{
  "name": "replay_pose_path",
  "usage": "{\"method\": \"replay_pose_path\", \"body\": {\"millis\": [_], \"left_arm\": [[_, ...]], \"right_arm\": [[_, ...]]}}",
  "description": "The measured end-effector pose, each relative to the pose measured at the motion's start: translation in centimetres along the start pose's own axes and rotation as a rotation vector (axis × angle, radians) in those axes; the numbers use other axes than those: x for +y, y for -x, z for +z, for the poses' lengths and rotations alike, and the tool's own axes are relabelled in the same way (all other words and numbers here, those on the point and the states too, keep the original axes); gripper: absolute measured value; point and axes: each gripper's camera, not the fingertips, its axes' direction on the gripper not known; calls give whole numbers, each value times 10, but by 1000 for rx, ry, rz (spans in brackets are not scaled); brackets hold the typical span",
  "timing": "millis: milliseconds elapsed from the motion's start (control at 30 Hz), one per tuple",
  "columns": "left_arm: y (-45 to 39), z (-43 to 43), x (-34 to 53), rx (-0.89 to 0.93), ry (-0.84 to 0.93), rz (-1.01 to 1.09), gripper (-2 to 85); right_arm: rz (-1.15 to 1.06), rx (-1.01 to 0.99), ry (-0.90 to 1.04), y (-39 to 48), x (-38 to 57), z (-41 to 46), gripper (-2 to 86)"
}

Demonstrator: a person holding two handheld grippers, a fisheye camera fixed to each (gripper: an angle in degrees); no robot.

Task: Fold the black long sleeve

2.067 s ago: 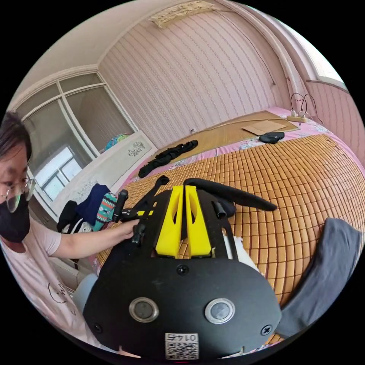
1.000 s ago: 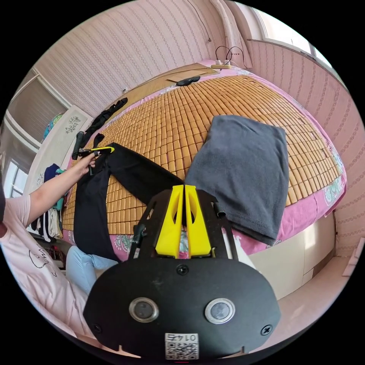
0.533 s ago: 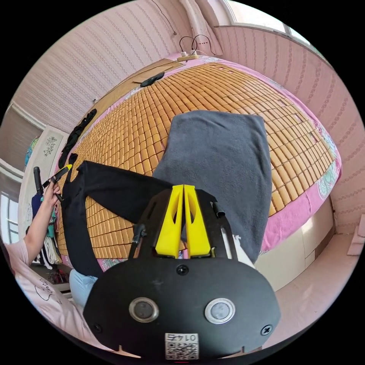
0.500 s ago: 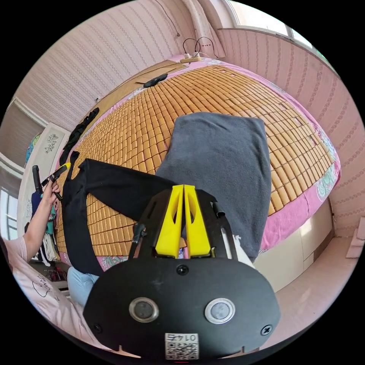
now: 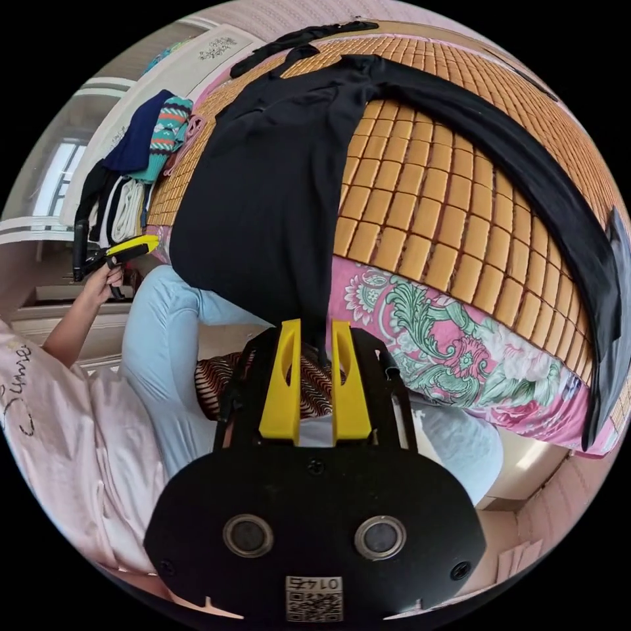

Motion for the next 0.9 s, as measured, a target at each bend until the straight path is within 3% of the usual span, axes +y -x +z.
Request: {"method": "replay_pose_path", "body": {"millis": [133, 200, 333, 467, 633, 700, 900], "left_arm": [[1, 17, 7, 19, 19, 38, 76], [4, 27, 0, 10, 78, 28, 22], [1, 27, 1, -13, 85, 97, -6], [0, 20, 10, 79, 110, 155, -6], [12, 0, 34, 77, 44, 114, 34], [25, -20, 51, -11, -23, 65, 53], [83, -70, 70, -45, -267, -58, 48]], "right_arm": [[3, 1, 56, 14, -20, 10, 0], [33, 30, 56, 17, -23, 4, -4], [57, 96, 85, 27, -33, -7, -6], [61, 142, 127, 42, -48, -2, -2], [8, 149, 164, 66, -70, 1, 64], [-3, 146, 143, 73, -75, -7, 81], [-187, 239, 27, 123, -135, -47, 72]]}}
